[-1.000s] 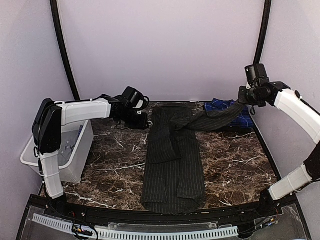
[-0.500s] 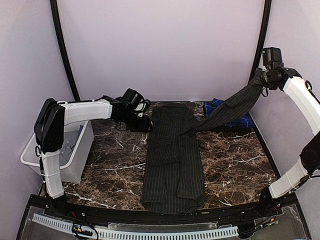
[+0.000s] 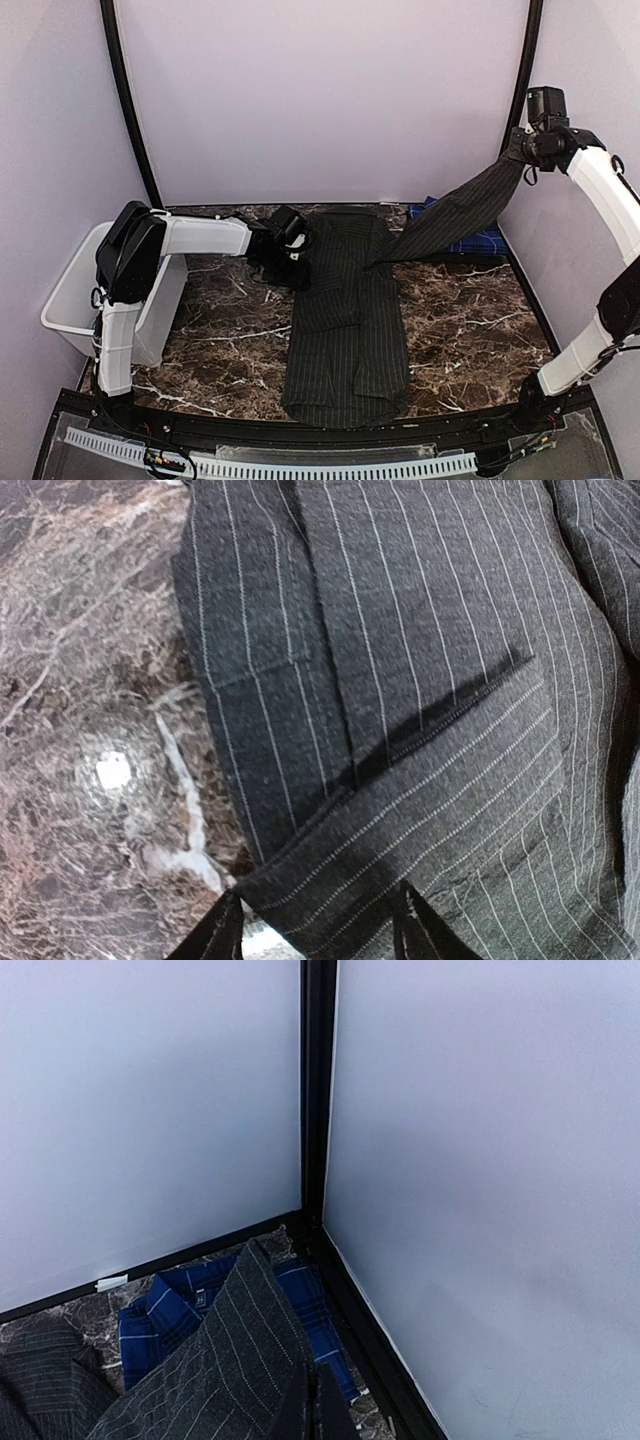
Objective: Fold and stack the long sleeve shirts
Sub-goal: Flatten out the crumpled shirt at the center of the board.
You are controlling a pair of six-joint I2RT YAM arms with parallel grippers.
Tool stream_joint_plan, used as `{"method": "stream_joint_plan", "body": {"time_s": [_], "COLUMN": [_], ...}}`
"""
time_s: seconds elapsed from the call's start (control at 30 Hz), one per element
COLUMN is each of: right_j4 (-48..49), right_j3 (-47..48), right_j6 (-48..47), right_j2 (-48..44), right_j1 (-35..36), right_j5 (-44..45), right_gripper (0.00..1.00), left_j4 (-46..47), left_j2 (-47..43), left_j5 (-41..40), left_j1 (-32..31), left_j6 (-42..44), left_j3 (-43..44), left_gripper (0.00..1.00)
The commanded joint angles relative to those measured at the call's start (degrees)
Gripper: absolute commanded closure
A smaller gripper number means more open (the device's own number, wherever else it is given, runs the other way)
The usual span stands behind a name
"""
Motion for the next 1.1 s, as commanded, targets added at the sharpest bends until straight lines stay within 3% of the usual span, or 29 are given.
{"method": "stream_joint_plan", "body": {"time_s": [0.0,0.3,0.47,0.63,0.73,0.9,1.07], "right_j4": [0.66,1.17,2.46,5.23,7.0,5.66,4.29], "right_j3": [1.5,0.5,1.06,3.95,8.06,17.52,20.85], "right_j6": [-0.54,-0.58,-0.58,-0.52,-0.31,-1.82,-0.36], "right_j2": [-1.12,-1.61,-1.31,-1.09,-0.39,4.9,8.75], "right_j1": [-0.34,-0.34,-0.34,-0.35,-0.34,-2.24,-8.33], "right_j5": [-1.93,-3.73,-7.88,-14.51,-17.09,-13.05,-13.52], "right_gripper": [1.0,1.0,1.0,1.0,1.0,1.0,1.0], "left_j4": [-0.89,-3.15,-8.71,-14.4,-16.45,-17.06,-18.18], "left_j2": [0.15,-0.16,-4.49,-11.06,-15.02,-17.24,-13.24], "left_j5": [-2.31,-3.55,-8.68,-15.87,-18.17,-16.84,-15.83], "left_j1": [0.37,0.37,1.26,6.97,13.08,24.36,32.49], "left_j6": [-1.29,-0.2,2.1,6.48,9.12,8.94,8.1], "left_j3": [1.79,5.35,10.02,15.26,19.09,24.53,32.94], "left_gripper": [0.58,0.99,1.0,1.0,1.0,1.0,1.0]}}
